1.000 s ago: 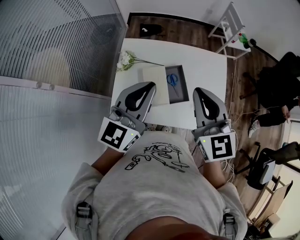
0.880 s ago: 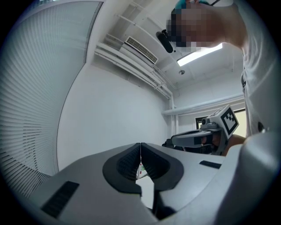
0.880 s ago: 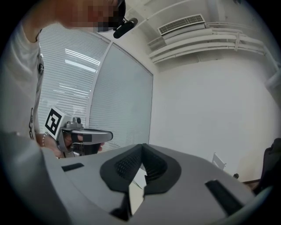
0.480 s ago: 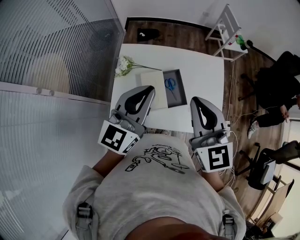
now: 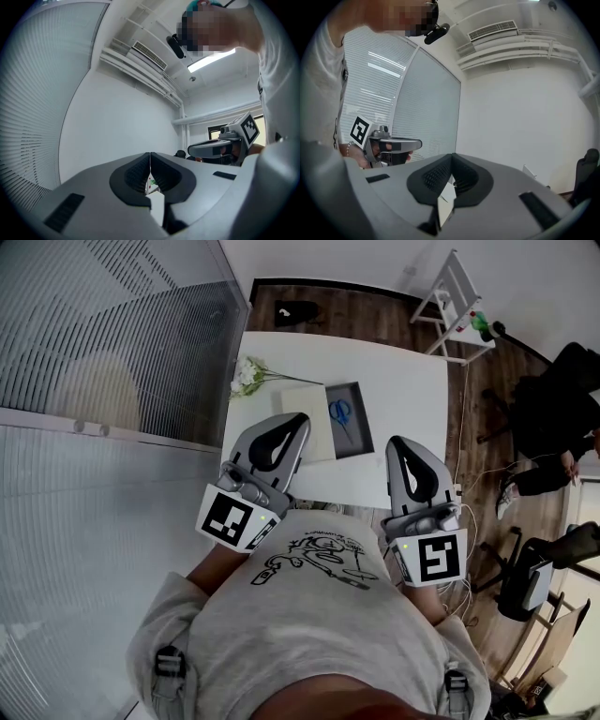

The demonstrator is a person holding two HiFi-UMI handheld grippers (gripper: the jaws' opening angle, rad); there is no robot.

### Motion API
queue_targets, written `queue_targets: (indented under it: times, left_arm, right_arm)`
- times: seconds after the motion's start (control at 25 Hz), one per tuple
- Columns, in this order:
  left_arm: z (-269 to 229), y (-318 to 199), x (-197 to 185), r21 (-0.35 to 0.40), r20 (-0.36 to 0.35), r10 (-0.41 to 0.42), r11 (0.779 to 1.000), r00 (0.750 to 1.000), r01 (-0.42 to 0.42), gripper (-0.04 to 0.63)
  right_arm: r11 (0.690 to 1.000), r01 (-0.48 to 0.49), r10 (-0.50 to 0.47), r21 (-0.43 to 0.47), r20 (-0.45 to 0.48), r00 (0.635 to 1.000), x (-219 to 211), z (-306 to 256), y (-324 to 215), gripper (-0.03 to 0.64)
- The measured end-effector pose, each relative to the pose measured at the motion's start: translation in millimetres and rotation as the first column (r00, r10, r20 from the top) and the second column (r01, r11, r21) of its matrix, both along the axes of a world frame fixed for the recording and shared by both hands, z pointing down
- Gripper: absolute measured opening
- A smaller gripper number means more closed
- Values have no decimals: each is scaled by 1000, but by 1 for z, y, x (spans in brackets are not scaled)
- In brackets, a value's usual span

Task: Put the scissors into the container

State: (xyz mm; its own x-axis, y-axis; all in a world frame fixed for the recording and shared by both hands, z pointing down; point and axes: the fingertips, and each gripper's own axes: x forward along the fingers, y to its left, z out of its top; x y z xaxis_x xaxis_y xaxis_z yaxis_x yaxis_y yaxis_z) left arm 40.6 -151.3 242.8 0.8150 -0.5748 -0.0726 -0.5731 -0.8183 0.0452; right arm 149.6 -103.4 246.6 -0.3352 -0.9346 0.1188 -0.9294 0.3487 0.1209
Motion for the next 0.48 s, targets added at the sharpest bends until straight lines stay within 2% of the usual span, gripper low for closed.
queue_targets:
  times: [0.48]
  left_arm:
    - [-1, -1, 3, -2, 6, -3, 1000, 1000, 3, 21]
  right_arm:
    - [1000, -19, 19, -1, 1, 1000, 10, 1, -2, 6]
